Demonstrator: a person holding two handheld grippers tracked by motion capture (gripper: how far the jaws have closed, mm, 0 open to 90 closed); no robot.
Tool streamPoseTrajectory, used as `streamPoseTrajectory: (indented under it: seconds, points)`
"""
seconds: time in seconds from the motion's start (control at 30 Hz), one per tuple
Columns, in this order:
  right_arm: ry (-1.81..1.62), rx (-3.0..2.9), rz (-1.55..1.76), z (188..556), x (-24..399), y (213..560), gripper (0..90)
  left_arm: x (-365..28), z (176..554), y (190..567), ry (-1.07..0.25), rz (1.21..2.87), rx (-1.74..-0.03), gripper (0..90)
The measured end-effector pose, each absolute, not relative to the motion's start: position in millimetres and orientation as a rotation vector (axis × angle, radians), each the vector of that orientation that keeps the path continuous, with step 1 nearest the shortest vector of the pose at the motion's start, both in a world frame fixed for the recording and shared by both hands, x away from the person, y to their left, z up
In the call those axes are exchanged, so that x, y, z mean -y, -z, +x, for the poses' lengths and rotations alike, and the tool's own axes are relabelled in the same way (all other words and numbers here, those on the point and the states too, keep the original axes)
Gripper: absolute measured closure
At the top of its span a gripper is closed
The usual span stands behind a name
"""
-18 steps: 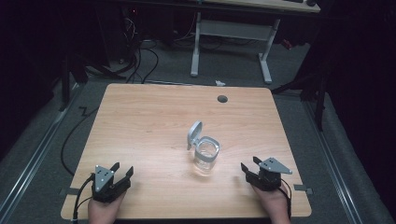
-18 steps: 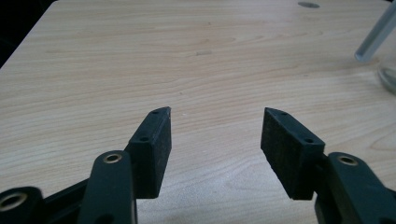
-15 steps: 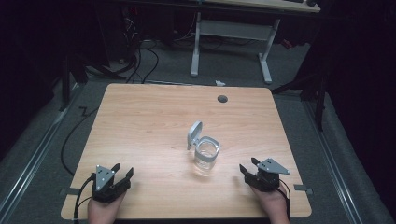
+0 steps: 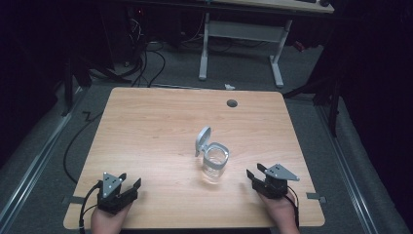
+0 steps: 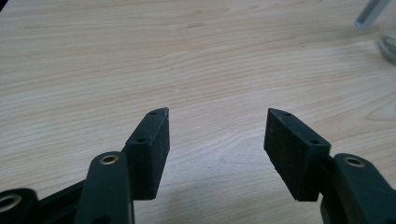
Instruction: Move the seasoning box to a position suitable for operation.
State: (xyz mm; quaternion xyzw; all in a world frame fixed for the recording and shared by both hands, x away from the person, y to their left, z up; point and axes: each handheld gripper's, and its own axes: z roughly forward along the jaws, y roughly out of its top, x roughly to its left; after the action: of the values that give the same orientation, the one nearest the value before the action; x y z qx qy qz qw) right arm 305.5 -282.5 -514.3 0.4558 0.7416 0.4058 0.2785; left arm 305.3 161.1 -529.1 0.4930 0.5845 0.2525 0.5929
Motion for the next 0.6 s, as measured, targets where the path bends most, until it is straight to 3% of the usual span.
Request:
streamPoseTrajectory:
  seconds: [0.13,0.43,0.53,0.6]
  points:
    - [-1.093,-2.012,1.197,305,274,515,50.9,-155,304,527,-0.570,1.151,-1.335,48.5]
    - [-1.081,-2.059,1.170,298,261,514,59.5,-150,299,525,-0.556,1.166,-1.302,53.5]
    - [-1.116,-2.075,1.172,294,259,513,64.0,-151,300,523,-0.543,1.131,-1.308,56.3]
    - [-1.143,-2.076,1.198,294,256,514,71.7,-149,301,524,-0.528,1.130,-1.299,59.1]
